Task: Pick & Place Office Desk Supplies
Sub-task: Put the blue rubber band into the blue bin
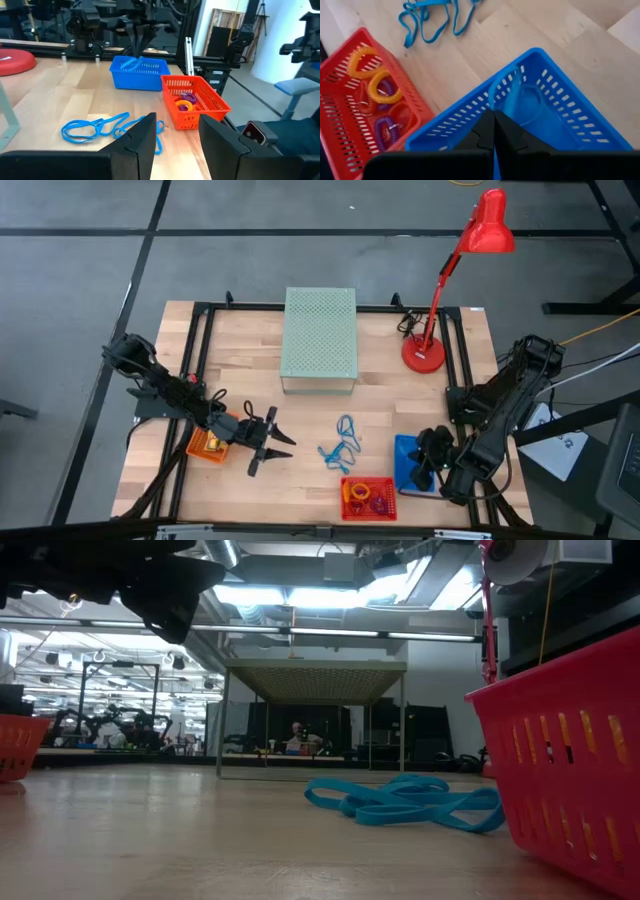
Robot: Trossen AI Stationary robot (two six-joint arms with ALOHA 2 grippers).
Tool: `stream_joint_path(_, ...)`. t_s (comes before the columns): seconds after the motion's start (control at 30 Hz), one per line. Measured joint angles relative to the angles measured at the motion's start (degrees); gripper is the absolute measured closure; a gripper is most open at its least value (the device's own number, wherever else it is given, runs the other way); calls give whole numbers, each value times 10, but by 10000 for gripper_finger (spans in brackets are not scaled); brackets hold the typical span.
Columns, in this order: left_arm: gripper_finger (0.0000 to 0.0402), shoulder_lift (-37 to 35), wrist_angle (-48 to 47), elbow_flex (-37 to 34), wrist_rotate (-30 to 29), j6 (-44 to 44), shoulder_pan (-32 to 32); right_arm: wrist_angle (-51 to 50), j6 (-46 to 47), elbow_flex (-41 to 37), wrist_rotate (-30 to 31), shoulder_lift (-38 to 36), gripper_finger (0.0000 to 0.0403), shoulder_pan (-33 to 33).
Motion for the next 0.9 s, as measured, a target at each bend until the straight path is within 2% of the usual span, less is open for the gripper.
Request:
stream_joint_path(0.2,258,0,0,0,-10,-3,0,35,-1,-17,-8,0,403,3)
stream_joint_path(0.43,258,0,0,0,-11,-3,0,144,-1,-77,-26,0,391,15)
stream_joint_path(0.6,258,0,0,0,-12,-6,0,140,-33,-73,-30,0,326,14)
stream_joint_path(0.8,258,0,0,0,-12,-12,0,119,-93,-17,-14,0,242,13)
stream_joint_path(0.9,258,0,1,0,-12,-12,0,86,-133,28,31,0,220,12)
